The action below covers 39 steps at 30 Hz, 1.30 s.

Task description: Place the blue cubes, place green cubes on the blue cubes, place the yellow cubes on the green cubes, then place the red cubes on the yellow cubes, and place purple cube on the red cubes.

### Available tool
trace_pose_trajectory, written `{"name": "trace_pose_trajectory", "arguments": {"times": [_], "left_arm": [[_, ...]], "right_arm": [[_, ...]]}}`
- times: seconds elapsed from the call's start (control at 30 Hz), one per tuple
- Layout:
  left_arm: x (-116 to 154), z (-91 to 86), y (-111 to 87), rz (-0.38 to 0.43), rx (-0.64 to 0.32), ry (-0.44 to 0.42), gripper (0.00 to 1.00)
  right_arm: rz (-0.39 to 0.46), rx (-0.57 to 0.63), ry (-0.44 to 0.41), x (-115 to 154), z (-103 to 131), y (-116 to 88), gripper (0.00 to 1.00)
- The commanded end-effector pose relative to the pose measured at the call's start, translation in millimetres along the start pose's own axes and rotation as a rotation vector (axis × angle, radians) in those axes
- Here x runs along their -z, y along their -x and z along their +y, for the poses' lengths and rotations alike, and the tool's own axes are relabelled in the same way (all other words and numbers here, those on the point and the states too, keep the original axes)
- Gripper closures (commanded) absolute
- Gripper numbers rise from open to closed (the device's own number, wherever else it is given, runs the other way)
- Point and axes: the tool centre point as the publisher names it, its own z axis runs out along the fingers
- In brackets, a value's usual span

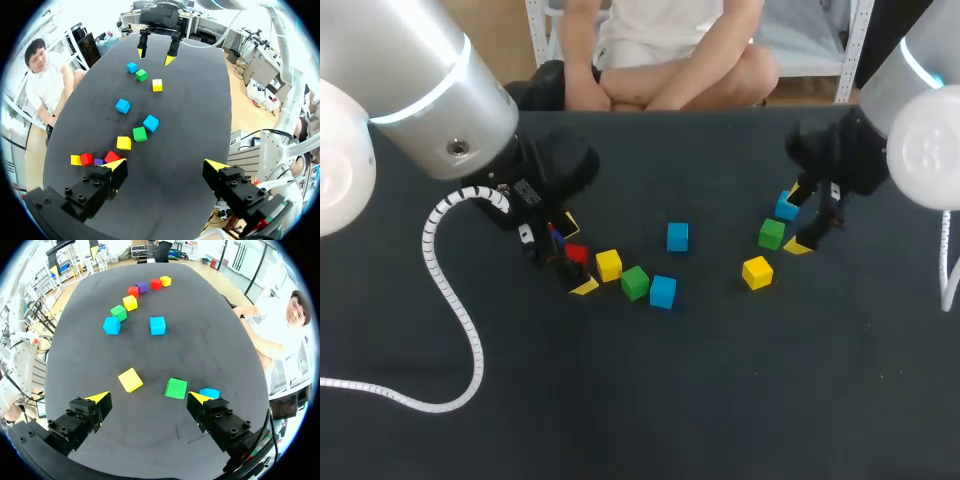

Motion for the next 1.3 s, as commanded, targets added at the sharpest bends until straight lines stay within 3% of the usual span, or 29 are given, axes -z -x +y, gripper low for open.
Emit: {"name": "trace_pose_trajectory", "arguments": {"times": [0.03, 0.63, 0.93, 1.3], "left_arm": [[0, 0.8, 0.4, 0.002, -0.001, -0.002, 0.0], [0, 0.8, 0.4, 0.002, -0.001, -0.002, 0.0], [0, 0.8, 0.4, 0.002, -0.001, -0.002, 0.0], [0, 0.8, 0.4, 0.002, -0.001, -0.002, 0.0]], "right_arm": [[0.0, 0.0, -0.002, 0, 1, 0, 0.0], [0.0, 0.0, -0.002, 0, 1, 0, 0.0], [-0.062, -0.06, -0.032, 23, -15, -21, 0.0], [-0.065, -0.077, -0.077, 36, -30, -31, 0.0]]}}
